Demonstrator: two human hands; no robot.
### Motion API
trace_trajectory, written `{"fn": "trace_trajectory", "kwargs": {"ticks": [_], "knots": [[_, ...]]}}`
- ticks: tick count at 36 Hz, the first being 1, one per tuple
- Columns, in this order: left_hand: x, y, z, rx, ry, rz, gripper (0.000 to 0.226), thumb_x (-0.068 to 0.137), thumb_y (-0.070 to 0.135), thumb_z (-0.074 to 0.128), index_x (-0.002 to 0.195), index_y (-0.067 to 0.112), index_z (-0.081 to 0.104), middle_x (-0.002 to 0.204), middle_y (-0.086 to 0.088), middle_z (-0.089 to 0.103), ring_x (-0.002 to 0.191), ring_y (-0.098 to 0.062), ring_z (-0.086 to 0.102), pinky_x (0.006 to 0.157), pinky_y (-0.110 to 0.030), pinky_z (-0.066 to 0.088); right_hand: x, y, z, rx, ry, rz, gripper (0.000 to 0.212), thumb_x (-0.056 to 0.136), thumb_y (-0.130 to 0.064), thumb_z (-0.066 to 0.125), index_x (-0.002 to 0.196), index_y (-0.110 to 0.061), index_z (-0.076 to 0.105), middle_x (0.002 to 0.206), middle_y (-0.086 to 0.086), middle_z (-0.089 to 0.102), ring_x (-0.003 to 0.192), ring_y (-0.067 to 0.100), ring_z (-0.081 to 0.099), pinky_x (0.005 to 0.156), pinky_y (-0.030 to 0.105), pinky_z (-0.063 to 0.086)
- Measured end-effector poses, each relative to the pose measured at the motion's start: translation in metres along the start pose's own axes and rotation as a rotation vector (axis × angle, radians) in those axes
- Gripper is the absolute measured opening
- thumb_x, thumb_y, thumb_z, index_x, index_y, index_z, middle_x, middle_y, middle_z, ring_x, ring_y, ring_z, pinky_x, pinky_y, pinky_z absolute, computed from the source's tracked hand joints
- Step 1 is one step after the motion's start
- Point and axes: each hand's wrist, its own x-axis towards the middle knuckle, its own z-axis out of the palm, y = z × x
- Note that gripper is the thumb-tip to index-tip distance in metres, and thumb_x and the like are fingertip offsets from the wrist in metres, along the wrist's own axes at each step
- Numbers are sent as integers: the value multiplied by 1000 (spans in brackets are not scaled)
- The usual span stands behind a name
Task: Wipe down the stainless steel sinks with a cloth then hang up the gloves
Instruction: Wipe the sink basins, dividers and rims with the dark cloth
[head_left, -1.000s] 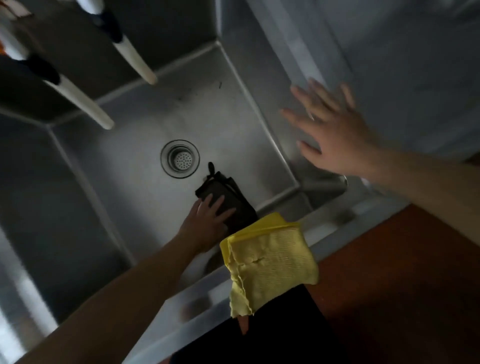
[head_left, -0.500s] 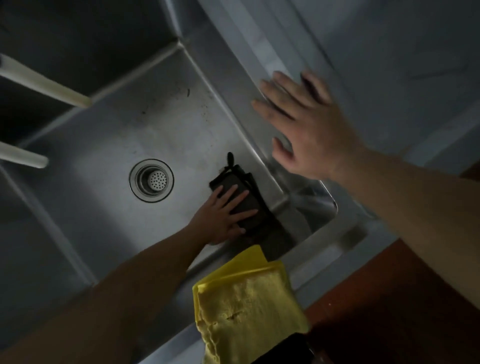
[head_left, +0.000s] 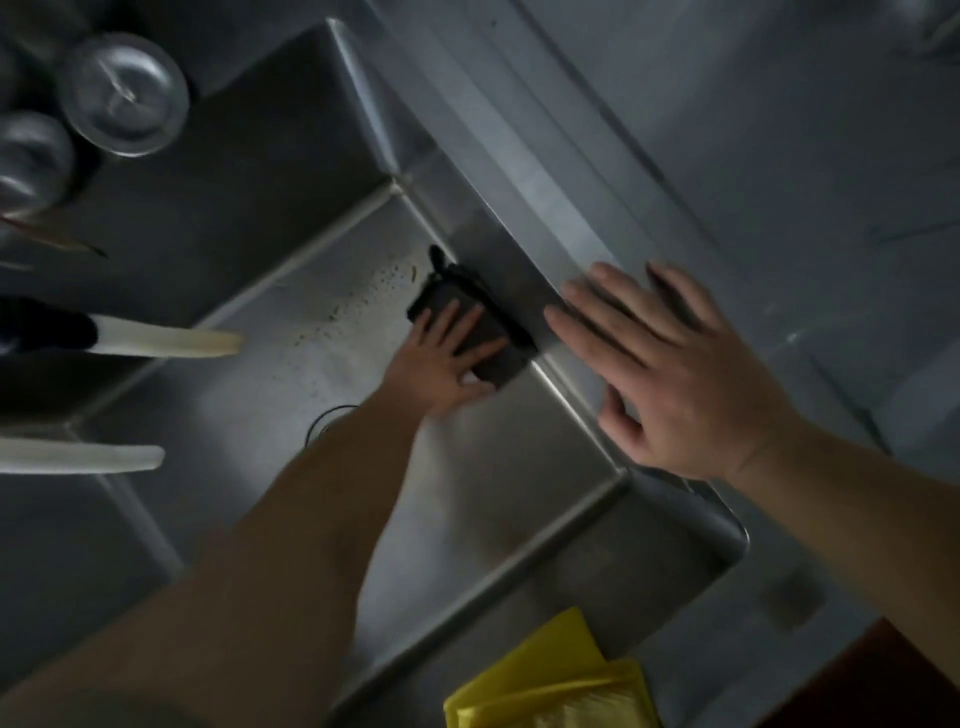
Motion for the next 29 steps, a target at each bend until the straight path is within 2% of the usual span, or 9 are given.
{"fn": "trace_trajectory", "kwargs": {"ticks": [5, 11, 14, 16, 18, 20, 22, 27, 29], "knots": [[37, -67, -15, -25, -134, -231, 85, 77, 86, 2, 153, 49, -3, 164, 0, -24, 151, -28, -18, 120, -51, -5, -1, 1, 2, -11, -4, -3, 67, 88, -31, 38, 152, -11, 33, 161, 9, 27, 150, 28, 19, 117, 57, 19], [37, -44, -10, -187, -201, -357, 92, 72, 89, -1, 152, 45, -13, 160, -7, -33, 147, -34, -29, 116, -55, -16, 1, -1, -4, -28, -29, 12, 65, 87, -30, 41, 149, -9, 39, 160, 9, 29, 149, 29, 23, 117, 56, 20], [18, -13, -2, -193, -260, -305, 89, 75, 89, 3, 150, 46, -17, 160, -10, -32, 147, -38, -28, 115, -59, -14, 2, -3, -6, -25, -38, 17, 66, 86, -29, 43, 149, -9, 39, 160, 9, 30, 149, 28, 23, 117, 56, 20], [-8, 17, 8, -137, -285, -181, 85, 81, 86, 10, 151, 47, -15, 162, -12, -26, 148, -40, -23, 115, -61, -12, 2, -3, -7, -26, -41, 19, 66, 86, -29, 43, 149, -9, 39, 160, 8, 30, 149, 28, 23, 117, 56, 20], [-41, 50, 20, -137, -226, -56, 80, 87, 79, 24, 155, 44, 3, 166, -16, -7, 151, -43, -8, 115, -63, -8, 2, -4, -6, -30, -45, 20, 64, 87, -29, 41, 148, -10, 40, 160, 8, 30, 149, 28, 23, 117, 56, 20], [-75, 81, 32, -135, -106, 35, 73, 88, 73, 31, 152, 38, 31, 162, -19, 23, 147, -47, 18, 113, -69, 11, 2, -5, -6, -36, -52, 23, 63, 88, -30, 39, 148, -11, 40, 160, 6, 30, 149, 27, 23, 118, 55, 19], [-103, 108, 45, -117, -44, 83, 70, 89, 70, 28, 149, 36, 39, 158, -19, 31, 143, -48, 28, 109, -70, 25, 1, -5, -6, -44, -56, 31, 64, 87, -31, 37, 148, -11, 39, 161, 5, 29, 149, 26, 23, 118, 54, 19], [-143, 156, 71, -296, -46, -76, 62, 95, 61, 27, 154, 42, 22, 164, -11, 8, 149, -40, -4, 117, -65, 8, 3, -5, -6, -51, -37, 27, 65, 85, -29, 38, 147, -11, 42, 159, 5, 33, 148, 25, 26, 117, 54, 22], [-147, 166, 76, -379, -46, -200, 61, 96, 61, 24, 154, 47, 10, 164, -5, -5, 149, -30, -24, 120, -58, -8, 2, -5, -4, -54, -22, 29, 64, 86, -29, 36, 147, -11, 42, 159, 5, 33, 148, 25, 27, 116, 55, 23]]}}
